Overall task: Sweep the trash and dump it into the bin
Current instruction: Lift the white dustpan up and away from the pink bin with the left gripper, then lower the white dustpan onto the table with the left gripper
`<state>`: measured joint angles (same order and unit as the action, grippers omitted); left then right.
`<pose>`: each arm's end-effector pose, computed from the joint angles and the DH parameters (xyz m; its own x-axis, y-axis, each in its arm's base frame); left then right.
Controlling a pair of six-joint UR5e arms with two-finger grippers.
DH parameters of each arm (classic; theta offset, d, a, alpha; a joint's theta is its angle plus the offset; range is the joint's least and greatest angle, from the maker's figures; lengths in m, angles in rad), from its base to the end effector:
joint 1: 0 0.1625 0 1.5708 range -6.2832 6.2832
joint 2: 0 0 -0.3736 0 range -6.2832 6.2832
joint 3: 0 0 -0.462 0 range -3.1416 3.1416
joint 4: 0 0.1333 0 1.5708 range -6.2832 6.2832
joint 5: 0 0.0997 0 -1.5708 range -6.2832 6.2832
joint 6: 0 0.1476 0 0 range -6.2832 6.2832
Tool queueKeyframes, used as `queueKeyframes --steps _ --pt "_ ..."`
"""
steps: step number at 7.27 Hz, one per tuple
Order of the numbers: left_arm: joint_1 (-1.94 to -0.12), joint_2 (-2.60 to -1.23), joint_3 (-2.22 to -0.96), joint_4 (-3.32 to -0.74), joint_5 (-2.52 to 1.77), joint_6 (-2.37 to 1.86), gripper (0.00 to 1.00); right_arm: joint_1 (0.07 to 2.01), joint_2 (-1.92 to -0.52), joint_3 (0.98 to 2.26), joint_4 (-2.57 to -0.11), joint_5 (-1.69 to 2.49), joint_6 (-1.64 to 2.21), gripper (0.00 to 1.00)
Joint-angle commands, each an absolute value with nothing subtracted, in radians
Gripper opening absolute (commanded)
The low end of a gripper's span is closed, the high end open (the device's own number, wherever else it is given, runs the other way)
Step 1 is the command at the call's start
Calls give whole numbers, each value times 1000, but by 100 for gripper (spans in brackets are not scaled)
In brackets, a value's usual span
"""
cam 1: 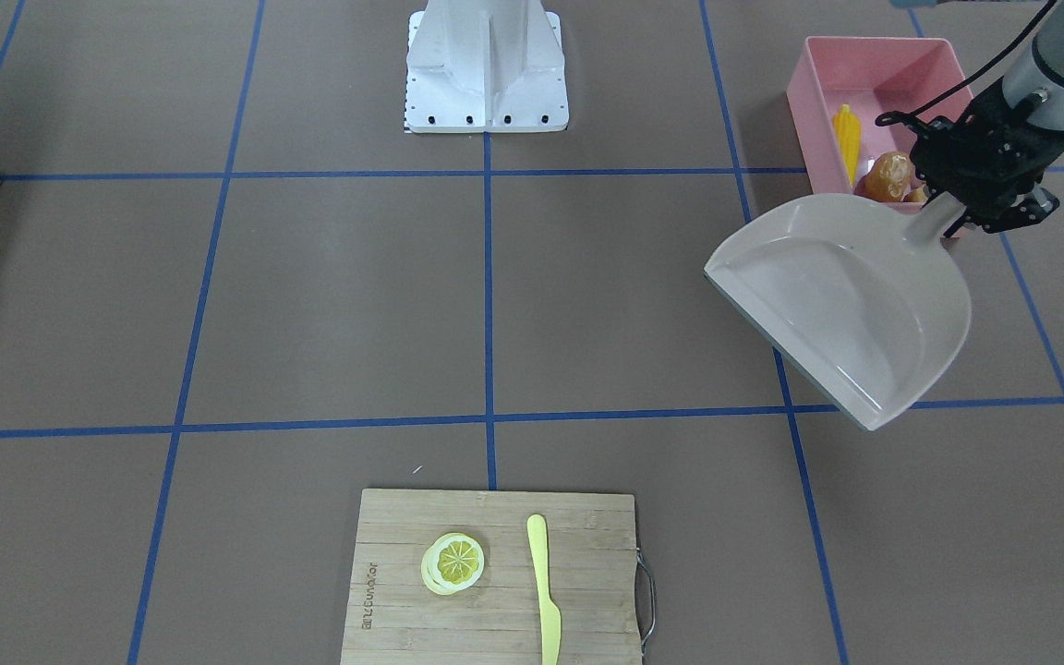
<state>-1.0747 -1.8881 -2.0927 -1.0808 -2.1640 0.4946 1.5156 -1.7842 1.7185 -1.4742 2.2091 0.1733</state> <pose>0.2223 -0.5173 0.2546 0.3494 0.8877 -0.2999 -0.6966 0.4601 0.5505 0.0185 -0.4870 0.6734 0.7984 0.1103 0.5920 -0.0838 0.9939 -0.0723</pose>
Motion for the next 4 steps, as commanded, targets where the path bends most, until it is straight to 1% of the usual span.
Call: queueKeyframes --steps 1,2,4 --pt "-976 -1887 -2123 -1141 -2152 561 0 1516 -1784 1718 -1474 2209 173 100" --pt "-927 -1885 -2152 -1156 -2126 563 0 1516 -1784 1718 -1474 2207 173 100" --pt "-814 -1868 -2145 -1212 -2083 558 0 1516 -1784 1718 -1474 2206 173 100"
